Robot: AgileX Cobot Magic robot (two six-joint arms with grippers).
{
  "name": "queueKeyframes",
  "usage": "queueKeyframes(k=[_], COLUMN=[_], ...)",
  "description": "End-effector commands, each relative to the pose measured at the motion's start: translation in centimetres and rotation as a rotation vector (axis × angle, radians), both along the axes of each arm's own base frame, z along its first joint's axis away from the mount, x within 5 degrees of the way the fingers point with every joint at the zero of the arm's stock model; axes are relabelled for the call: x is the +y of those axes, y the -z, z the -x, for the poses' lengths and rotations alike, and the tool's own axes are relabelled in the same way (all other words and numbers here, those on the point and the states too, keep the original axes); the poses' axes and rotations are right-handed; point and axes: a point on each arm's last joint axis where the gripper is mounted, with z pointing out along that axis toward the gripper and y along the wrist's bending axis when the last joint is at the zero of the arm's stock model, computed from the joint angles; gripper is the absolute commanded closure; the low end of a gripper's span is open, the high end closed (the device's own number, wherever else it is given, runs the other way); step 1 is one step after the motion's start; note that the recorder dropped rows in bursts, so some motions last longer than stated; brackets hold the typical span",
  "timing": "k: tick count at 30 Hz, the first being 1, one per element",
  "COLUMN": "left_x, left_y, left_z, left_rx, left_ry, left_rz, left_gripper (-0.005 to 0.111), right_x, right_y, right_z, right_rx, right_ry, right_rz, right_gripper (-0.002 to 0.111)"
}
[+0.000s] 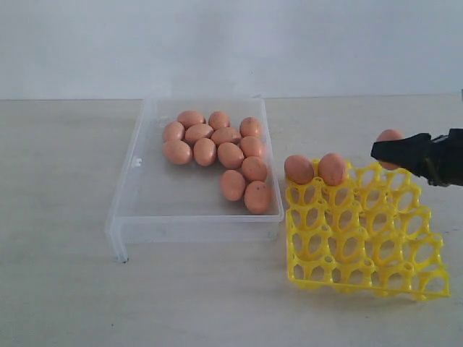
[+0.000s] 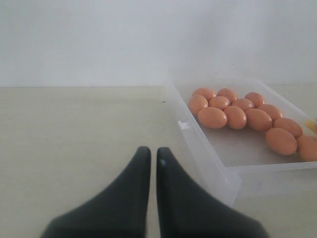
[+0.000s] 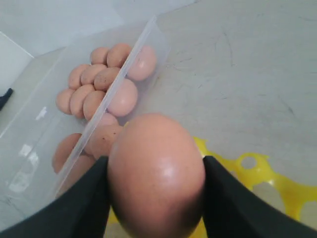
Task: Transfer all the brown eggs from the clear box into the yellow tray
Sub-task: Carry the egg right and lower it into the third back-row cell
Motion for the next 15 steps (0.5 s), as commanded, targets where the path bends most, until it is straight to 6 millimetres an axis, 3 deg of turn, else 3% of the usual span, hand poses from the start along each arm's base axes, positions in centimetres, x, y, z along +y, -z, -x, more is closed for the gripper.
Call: queueKeyframes(k=[1,7,15], left_x=[0.0,0.0,0.0], left_y=[0.1,0.1,0.1], left_z=[0.0,0.0,0.0], left_rx=[0.001,0.001,0.001], left_ry=[-0.003,-0.003,-0.003], left_rz=[0.0,0.0,0.0], left_gripper=[0.103,0.103,0.103], right_x=[2.1,2.3,1.9], right_y=[1.6,1.6,2.6], right_z=[-1.1,-2.0,-2.0], right_rx=[-0.15,-0.227,-0.137], right_ry=[-0.106,-0.042,-0.022], right_rz=[0.137,0.2,0.278], right_gripper=[0.109,0.109,0.109])
